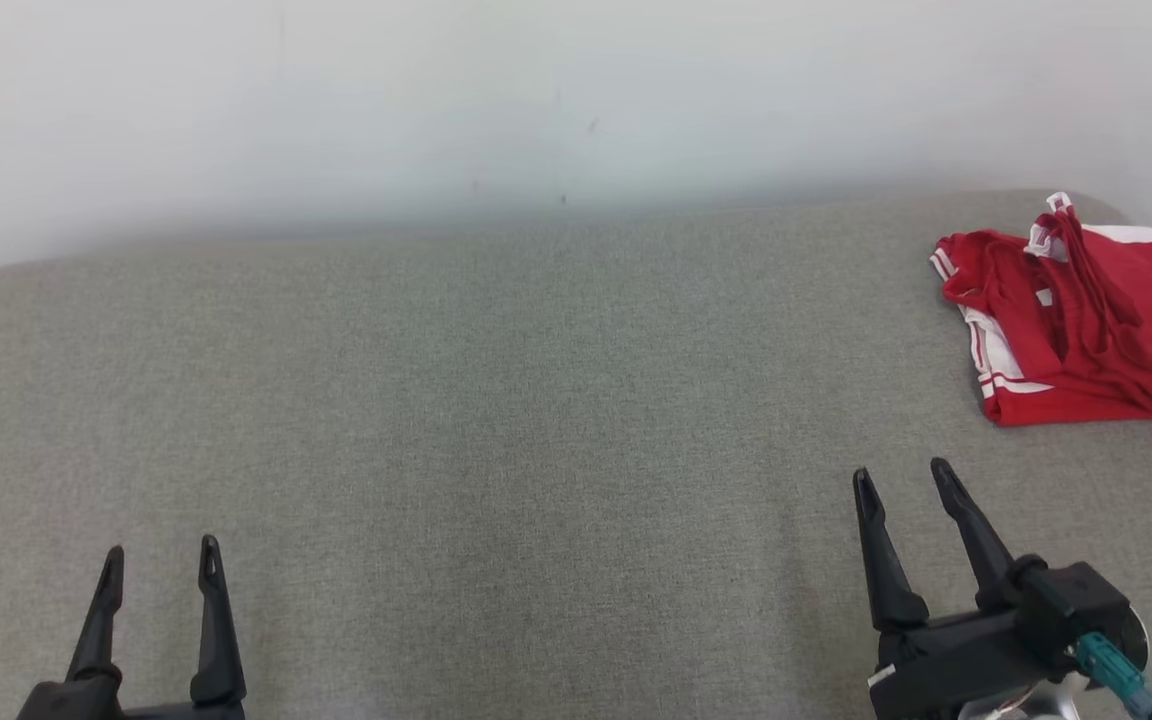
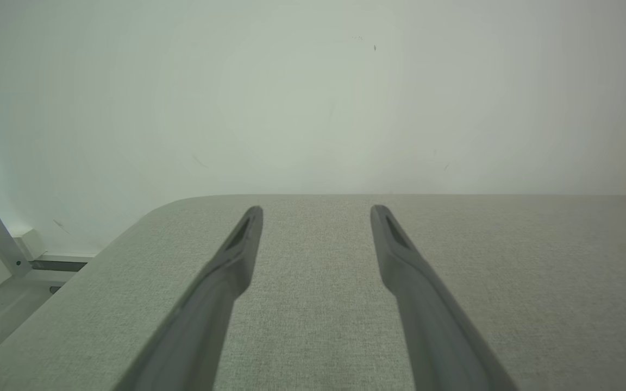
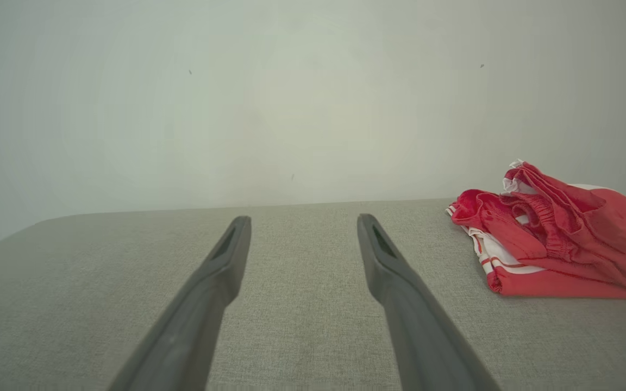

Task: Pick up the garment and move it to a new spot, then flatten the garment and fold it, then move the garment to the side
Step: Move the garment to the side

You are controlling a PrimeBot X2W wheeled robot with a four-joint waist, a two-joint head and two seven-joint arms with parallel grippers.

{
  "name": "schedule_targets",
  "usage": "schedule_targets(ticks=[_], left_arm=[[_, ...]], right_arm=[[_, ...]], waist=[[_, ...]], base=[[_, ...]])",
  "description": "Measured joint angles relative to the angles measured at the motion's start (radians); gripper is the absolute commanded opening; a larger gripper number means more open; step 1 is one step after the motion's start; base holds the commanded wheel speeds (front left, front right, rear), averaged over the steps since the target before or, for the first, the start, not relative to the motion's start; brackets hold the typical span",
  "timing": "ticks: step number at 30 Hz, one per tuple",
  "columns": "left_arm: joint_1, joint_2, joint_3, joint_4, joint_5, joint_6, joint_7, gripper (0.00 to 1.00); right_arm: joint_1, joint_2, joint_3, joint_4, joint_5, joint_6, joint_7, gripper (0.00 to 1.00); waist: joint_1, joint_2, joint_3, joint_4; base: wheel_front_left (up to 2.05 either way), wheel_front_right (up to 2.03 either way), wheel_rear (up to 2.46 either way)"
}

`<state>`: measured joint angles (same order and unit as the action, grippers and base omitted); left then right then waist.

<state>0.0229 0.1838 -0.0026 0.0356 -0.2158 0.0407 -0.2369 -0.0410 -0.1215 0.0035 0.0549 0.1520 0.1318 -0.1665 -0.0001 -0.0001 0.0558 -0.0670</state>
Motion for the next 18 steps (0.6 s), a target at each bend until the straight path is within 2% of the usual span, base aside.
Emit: schedule_targets(ticks=[9,18], left_arm=[[0.018,0.021,-0.019,0.0,-0.005,-0.01,0.054,1.0],[0.026,0.027,-0.026,-0.022,-0.005,0.0,0.08,1.0]], right_arm=[[0.038,0.012,-0.009,-0.025,-0.015,0.0,0.034,1.0],[0.048,0.026,-0.046,-0.013,-0.019,0.0,0.047,1.0]], waist=[[0.0,0.0,-0.031,-0.002],[0.0,0.0,-0.04,0.003]], base=[[0.0,0.0,0.0],[0.0,0.0,0.0]])
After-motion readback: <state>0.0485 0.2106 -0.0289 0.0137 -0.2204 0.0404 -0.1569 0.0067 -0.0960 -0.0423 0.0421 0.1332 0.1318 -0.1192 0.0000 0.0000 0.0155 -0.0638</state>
